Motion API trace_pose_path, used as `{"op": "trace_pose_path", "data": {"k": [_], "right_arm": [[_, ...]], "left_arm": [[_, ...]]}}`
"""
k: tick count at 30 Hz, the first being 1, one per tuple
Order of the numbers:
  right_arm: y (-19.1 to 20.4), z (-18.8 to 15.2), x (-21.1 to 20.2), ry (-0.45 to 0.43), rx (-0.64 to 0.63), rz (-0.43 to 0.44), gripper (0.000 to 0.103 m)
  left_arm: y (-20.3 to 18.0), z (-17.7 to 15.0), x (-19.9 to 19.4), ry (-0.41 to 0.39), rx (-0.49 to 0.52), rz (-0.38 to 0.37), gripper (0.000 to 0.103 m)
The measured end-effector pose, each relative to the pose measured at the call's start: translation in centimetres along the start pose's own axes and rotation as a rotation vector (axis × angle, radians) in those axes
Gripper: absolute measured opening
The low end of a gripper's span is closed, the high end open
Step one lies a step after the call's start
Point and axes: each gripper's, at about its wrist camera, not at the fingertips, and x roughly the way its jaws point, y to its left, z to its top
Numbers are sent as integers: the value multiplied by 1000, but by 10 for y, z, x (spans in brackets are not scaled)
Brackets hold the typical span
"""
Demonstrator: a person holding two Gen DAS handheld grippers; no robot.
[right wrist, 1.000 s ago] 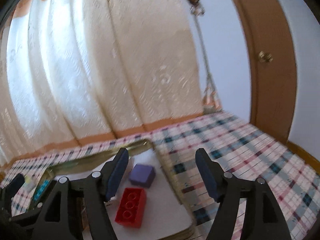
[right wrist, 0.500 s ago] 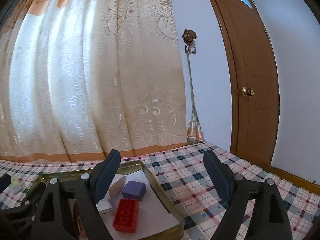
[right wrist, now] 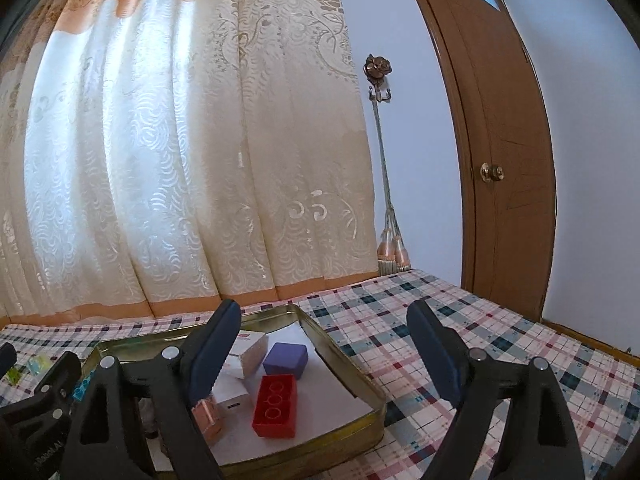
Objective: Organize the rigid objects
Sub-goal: 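Withdraw both grippers from the tray toward the green cube and plastic box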
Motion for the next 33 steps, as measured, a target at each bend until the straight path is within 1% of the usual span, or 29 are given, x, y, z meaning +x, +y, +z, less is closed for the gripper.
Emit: {"op": "trace_pose_path", "data": {"k": [5, 8, 16, 22, 33], "right_arm": [[9, -2, -6, 7, 19, 20, 87], [22, -4, -12, -3, 1, 32, 87], [58, -10, -21, -1, -15, 80, 87], [92, -15, -25, 13, -48, 123, 87], [159, -23, -30, 39, -52, 211, 87]], "left_arm": [[13, -2, -1, 16, 6, 9, 103], [21, -2, -3, 9, 27, 30, 103], [54, -2, -4, 6, 24, 57, 103], [84, -2, -3, 11, 8, 89, 103], [140, 0, 2, 12, -24, 163, 103]]}}
